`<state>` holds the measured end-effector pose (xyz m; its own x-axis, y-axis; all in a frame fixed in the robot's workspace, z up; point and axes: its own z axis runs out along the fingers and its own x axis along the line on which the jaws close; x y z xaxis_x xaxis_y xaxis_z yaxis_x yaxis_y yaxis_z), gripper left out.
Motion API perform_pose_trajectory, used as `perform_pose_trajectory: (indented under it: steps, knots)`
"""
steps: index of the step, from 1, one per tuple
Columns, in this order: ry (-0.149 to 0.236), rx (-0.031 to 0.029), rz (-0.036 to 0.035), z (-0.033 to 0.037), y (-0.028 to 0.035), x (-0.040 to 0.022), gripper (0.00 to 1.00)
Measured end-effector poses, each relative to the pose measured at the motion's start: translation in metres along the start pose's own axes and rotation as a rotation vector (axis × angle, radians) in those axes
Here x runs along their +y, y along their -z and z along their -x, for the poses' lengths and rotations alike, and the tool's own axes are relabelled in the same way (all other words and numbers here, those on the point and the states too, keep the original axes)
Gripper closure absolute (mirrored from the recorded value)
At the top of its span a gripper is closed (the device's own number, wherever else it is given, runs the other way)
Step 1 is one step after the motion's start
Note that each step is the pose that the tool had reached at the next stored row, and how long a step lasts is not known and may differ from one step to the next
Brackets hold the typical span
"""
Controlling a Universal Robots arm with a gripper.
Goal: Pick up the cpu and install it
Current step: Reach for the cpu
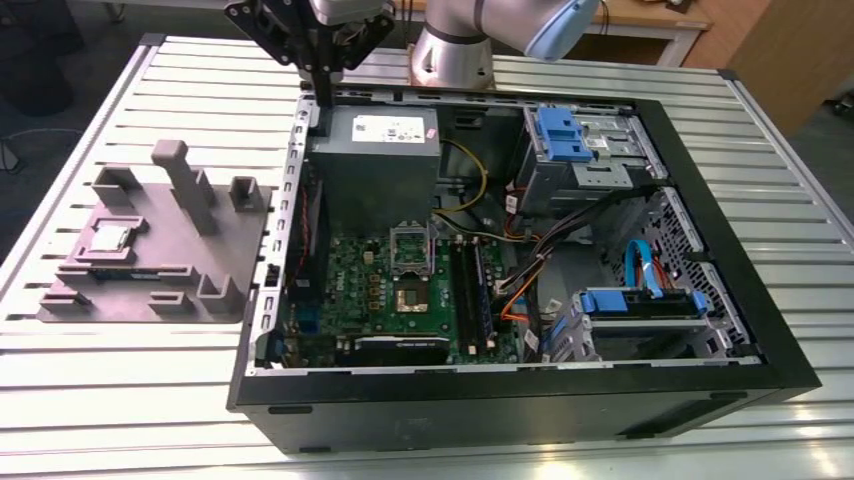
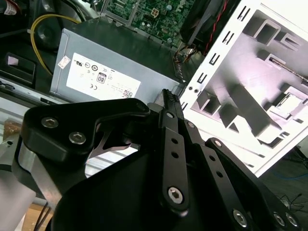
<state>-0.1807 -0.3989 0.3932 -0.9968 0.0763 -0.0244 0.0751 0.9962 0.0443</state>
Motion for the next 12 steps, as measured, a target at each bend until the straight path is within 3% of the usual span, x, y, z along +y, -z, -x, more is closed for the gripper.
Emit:
perform_pose_trajectory:
  steps: [5, 7, 12]
  knots:
    - [0.000, 0.0000, 0.0000, -0.0010, 0.0000, -0.0001, 0.90]
    - [0.000, 0.0000, 0.0000, -0.0092, 0.0002, -0.0007, 0.90]
    - [0.000, 0.0000, 0.0000, -0.0103, 0.0003, -0.0008, 0.90]
